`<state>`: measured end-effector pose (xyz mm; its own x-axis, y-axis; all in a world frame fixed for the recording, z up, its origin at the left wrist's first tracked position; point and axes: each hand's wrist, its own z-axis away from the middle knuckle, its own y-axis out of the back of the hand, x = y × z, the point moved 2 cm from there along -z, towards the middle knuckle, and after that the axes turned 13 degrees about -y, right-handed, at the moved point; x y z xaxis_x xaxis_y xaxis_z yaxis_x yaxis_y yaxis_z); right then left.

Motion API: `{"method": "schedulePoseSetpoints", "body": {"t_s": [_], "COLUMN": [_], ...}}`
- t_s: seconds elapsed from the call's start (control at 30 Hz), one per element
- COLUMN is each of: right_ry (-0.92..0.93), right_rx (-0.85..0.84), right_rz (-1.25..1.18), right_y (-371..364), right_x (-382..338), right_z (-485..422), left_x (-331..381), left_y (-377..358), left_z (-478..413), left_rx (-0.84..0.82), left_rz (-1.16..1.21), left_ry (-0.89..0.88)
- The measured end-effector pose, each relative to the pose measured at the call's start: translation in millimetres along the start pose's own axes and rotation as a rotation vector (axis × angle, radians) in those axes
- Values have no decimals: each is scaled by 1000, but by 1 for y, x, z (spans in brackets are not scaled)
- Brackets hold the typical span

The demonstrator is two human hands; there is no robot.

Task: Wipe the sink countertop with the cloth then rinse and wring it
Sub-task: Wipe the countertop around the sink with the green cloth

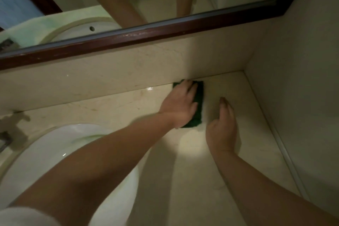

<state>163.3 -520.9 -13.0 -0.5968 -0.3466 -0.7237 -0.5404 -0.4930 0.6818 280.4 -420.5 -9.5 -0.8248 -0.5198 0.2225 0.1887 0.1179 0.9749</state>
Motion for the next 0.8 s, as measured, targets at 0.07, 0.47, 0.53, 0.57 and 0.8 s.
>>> {"method": "schedulePoseSetpoints", "body": {"t_s": [0.07, 0.47, 0.53, 0.57, 0.8], "right_ry": [-39, -13, -8, -26, 519], "right_rx": [-32, -85, -151, -219, -322], "right_rz": [34, -136, -192, -192, 536], "right_y": [0, 6, 13, 19, 5], "right_x": [-1, -6, -3, 0, -9], "right_z": [0, -1, -4, -6, 59], "left_x": [-19, 51, 84, 93, 14], "left_y": [3, -12, -17, -17, 1], "left_z": [36, 19, 34, 46, 112], "left_rx": [41, 66, 72, 99, 306], "left_rz": [-30, -80, 24, 115, 88], "left_ry": [224, 424, 278, 204, 670]}}
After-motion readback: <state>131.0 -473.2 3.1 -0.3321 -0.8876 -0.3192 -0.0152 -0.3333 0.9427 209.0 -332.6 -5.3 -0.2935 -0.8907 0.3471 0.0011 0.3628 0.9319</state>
